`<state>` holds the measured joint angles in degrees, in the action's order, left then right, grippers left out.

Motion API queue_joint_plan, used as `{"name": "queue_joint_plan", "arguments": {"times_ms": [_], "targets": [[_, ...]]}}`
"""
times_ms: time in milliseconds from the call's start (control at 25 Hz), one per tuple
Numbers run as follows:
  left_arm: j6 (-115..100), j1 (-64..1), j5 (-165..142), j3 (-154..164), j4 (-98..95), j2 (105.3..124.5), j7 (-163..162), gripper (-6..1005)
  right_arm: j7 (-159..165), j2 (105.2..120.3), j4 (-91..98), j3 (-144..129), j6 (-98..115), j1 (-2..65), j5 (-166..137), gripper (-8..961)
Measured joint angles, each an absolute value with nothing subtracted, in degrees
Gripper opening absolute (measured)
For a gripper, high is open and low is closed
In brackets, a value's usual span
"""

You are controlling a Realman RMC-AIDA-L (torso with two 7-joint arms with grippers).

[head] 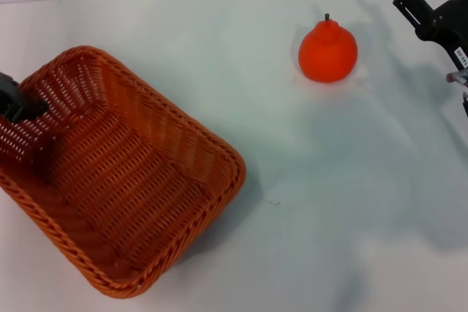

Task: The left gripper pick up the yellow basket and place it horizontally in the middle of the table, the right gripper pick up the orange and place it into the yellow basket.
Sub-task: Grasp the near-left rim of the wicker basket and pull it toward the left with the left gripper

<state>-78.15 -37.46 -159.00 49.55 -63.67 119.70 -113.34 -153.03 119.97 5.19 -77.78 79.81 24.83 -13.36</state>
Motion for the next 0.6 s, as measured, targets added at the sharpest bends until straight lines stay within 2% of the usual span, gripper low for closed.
{"name": "queue_joint_plan", "arguments": {"times_ms": [120, 440, 600], "targets": [[-79.49, -37.57, -159.14, 49.5, -63.95, 119.48, -113.17, 310, -153.02, 119.97, 5.18, -77.78, 79.8, 24.97, -13.36, 931], [-80.03, -37.88, -160.45, 48.93, -64.82, 119.34, -115.5, 278, -153.01, 119.97, 5.18, -77.78, 79.78, 24.67, -13.36, 930], [-82.32, -40.14, -161.99, 48.81, -62.11, 117.61, -121.26, 264, -153.02, 119.99, 5.21, -77.78, 79.78, 24.57, -13.36, 930]]}}
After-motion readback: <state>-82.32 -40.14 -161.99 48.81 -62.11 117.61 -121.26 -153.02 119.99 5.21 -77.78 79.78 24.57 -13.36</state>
